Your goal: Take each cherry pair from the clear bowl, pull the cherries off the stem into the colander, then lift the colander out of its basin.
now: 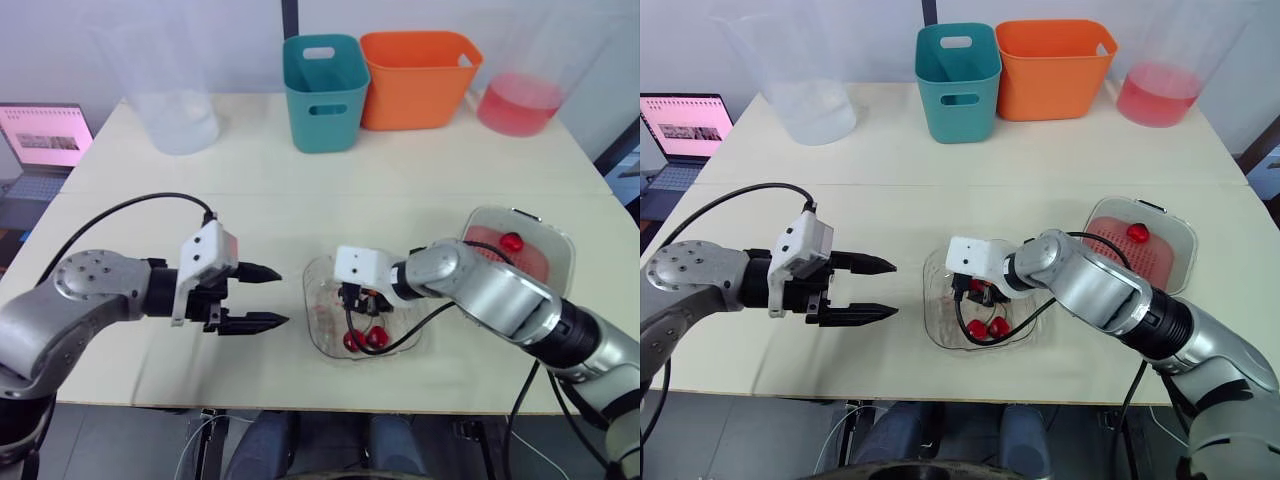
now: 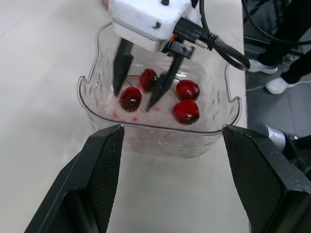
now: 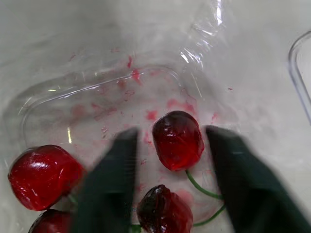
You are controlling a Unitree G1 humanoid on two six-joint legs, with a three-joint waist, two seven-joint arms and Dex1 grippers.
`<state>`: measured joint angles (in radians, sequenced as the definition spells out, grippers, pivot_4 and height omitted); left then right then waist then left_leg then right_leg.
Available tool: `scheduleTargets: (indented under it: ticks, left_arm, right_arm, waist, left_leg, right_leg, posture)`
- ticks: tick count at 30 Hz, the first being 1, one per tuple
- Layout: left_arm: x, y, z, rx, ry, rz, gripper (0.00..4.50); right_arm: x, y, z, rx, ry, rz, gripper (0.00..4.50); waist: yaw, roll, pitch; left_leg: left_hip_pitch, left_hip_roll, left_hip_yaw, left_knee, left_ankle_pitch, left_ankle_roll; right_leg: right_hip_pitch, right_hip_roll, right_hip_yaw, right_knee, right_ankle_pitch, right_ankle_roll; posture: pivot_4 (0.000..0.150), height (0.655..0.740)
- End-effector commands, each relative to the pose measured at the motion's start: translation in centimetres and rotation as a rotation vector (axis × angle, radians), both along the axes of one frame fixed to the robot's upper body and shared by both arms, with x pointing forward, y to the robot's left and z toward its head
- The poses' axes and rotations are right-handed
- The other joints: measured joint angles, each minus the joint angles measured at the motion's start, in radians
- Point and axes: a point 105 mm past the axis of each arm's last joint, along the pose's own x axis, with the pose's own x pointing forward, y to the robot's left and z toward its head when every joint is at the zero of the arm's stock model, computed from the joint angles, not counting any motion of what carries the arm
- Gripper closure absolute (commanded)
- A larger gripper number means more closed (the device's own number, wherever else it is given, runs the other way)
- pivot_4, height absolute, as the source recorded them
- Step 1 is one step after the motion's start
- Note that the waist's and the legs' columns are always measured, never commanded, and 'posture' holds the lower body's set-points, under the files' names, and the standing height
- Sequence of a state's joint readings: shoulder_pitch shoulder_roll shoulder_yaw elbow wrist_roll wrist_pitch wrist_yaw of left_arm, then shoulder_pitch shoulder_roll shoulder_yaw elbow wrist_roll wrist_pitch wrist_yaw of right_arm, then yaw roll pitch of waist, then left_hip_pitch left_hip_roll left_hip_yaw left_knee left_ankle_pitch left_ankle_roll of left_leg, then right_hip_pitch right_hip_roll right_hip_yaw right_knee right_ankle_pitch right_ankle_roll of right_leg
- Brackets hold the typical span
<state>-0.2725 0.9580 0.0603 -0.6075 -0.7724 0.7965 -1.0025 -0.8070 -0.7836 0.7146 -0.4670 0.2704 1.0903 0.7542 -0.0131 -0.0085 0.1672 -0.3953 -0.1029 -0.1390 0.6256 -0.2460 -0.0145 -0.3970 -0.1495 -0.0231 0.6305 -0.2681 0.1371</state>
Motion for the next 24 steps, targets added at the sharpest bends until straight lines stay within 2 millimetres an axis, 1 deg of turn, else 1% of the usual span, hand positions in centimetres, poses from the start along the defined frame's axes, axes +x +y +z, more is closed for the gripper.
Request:
scheduleTargets:
  ticks: [1, 2, 3, 5, 8, 9, 12, 13, 15, 16, 17, 18, 19, 20, 21, 24]
  left_arm:
    - [0.0, -0.2, 0.9, -0.017, -0.043, -0.008, 1.12]
    - [0.1, -0.2, 0.9, -0.019, -0.044, -0.006, 1.12]
    - [0.1, -0.2, 0.9, -0.02, -0.044, -0.005, 1.12]
    - [0.1, -0.1, 0.9, -0.021, -0.044, 0.0, 1.12]
    - [0.1, -0.1, 0.8, -0.021, -0.043, 0.004, 1.12]
    - [0.2, -0.1, 0.8, -0.022, -0.043, 0.004, 1.12]
    - [0.2, -0.3, 0.8, -0.031, -0.045, 0.003, 1.12]
    - [0.2, -0.3, 0.8, -0.033, -0.045, 0.003, 1.12]
    - [0.3, -0.3, 0.8, -0.035, -0.046, 0.004, 1.12]
    - [0.3, -0.3, 0.8, -0.036, -0.046, 0.004, 1.12]
    - [0.3, -0.3, 0.8, -0.037, -0.046, 0.004, 1.12]
    - [0.3, -0.3, 0.8, -0.037, -0.046, 0.003, 1.12]
    - [0.3, -0.3, 0.7, -0.036, -0.046, 0.003, 1.12]
    - [0.3, -0.3, 0.7, -0.036, -0.046, 0.003, 1.12]
    - [0.3, -0.3, 0.7, -0.037, -0.046, 0.003, 1.12]
    - [0.4, -0.2, 0.7, -0.033, -0.046, 0.003, 1.12]
  right_arm:
    - [0.0, 0.9, 0.8, -0.005, -0.049, 0.053, 4.08]
    - [0.0, 0.9, 0.9, -0.008, -0.054, 0.063, 4.39]
    - [0.0, 1.0, 1.0, -0.01, -0.061, 0.072, 4.48]
    - [-0.1, 1.2, 1.7, 0.0, -0.088, 0.108, 4.48]
    - [-1.0, 2.1, 2.8, 0.031, -0.135, 0.245, 4.48]
    - [-1.4, 2.5, 3.1, 0.031, -0.164, 0.317, 4.48]
    - [-1.7, 2.9, 3.6, 0.028, -0.24, 0.424, 4.48]
    - [-1.7, 2.9, 3.7, 0.021, -0.25, 0.431, 4.48]
    - [-1.3, 2.5, 3.7, 0.001, -0.278, 0.445, 3.56]
    - [-1.2, 2.3, 3.7, -0.014, -0.289, 0.449, 3.18]
    - [-1.1, 2.0, 3.8, -0.022, -0.293, 0.449, 2.65]
    - [-0.9, 1.8, 3.9, -0.025, -0.298, 0.439, 2.2]
    - [-0.6, 1.4, 4.2, -0.019, -0.3, 0.415, 1.59]
    - [-0.4, 1.2, 4.4, -0.013, -0.301, 0.397, 1.07]
    - [-0.3, 0.7, 4.8, -0.001, -0.283, 0.359, 0.63]
    - [-0.7, -0.8, 5.2, 0.052, -0.171, 0.233, 0.63]
  waist:
    - [0.0, 0.0, 0.0]
    - [0.0, 0.0, 0.0]
    - [-0.001, 0.0, 0.0]
    - [-0.001, 0.0, 0.0]
    - [-0.001, 0.0, 0.0]
    - [-0.001, 0.0, 0.0]
    - [-0.001, 0.0, 0.0]
    - [-0.001, 0.0, 0.0]
    - [-0.001, 0.0, 0.0]
    - [-0.001, 0.0, 0.0]
    - [-0.001, 0.0, 0.0]
    - [0.0, 0.0, 0.0]
    - [0.0, 0.0, 0.0]
    - [0.0, 0.0, 0.0]
    - [0.0, 0.0, 0.0]
    - [0.002, 0.0, 0.0]
  left_leg:
    - [0.0, 0.0, 0.0, 0.0, 0.0, 0.0]
    - [0.0, 0.0, 0.0, 0.0, 0.0, 0.0]
    - [0.0, 0.0, 0.0, 0.0, 0.0, 0.0]
    - [0.0, 0.0, 0.0, 0.0, 0.0, 0.0]
    - [0.0, 0.0, 0.0, 0.0, 0.0, 0.0]
    - [0.0, 0.0, 0.0, 0.0, 0.0, 0.0]
    - [0.0, 0.0, 0.0, 0.0, 0.0, 0.0]
    - [0.0, 0.0, 0.0, 0.0, 0.0, 0.0]
    - [0.0, 0.0, 0.0, 0.0, 0.0, 0.0]
    - [0.0, 0.0, 0.0, 0.0, 0.0, -0.001]
    - [0.0, 0.0, 0.0, 0.0, 0.001, -0.001]
    - [0.0, 0.0, 0.0, 0.0, 0.001, -0.002]
    - [0.0, 0.0, 0.0, 0.0, 0.001, -0.001]
    - [0.0, 0.0, 0.0, 0.0, 0.001, -0.001]
    - [0.0, 0.0, 0.0, 0.0, 0.001, -0.001]
    - [0.0, 0.0, 0.0, 0.0, 0.001, -0.001]
  right_leg:
    - [0.0, 0.0, 0.0, 0.0, 0.0, 0.0]
    - [0.0, 0.0, 0.0, 0.0, 0.0, 0.0]
    - [0.0, 0.0, 0.0, 0.0, 0.0, 0.0]
    - [0.0, 0.0, 0.0, 0.0, 0.0, 0.0]
    - [0.0, 0.0, 0.0, 0.0, 0.0, 0.0]
    - [0.0, 0.0, 0.0, 0.0, 0.0, 0.0]
    - [0.0, 0.0, 0.0, 0.0, 0.0, 0.0]
    - [0.0, 0.0, 0.0, 0.0, 0.0, 0.0]
    - [0.0, 0.0, 0.0, 0.0, 0.0, 0.0]
    - [0.0, 0.0, 0.0, 0.0, 0.0, 0.0]
    - [0.0, 0.0, 0.0, 0.0, 0.0, 0.0]
    - [0.0, 0.0, 0.0, 0.0, 0.0, 0.0]
    - [0.0, 0.0, 0.0, 0.0, 0.0, 0.0]
    - [0.0, 0.0, 0.0, 0.0, 0.0, 0.0]
    - [0.0, 0.0, 0.0, 0.0, 0.0, 0.0]
    - [0.0, 0.0, 0.0, 0.0, 0.0, 0.0]
  posture:
    - [0.15, 0.74]
    - [0.15, 0.74]
    - [0.15, 0.74]
    - [0.15, 0.74]
    - [0.15, 0.74]
    - [0.15, 0.74]
    - [0.15, 0.74]
    - [0.15, 0.74]
    - [0.15, 0.74]
    - [0.15, 0.74]
    - [0.15, 0.74]
    - [0.15, 0.74]
    - [0.15, 0.74]
    - [0.15, 0.74]
    - [0.15, 0.74]
    - [0.15, 0.74]
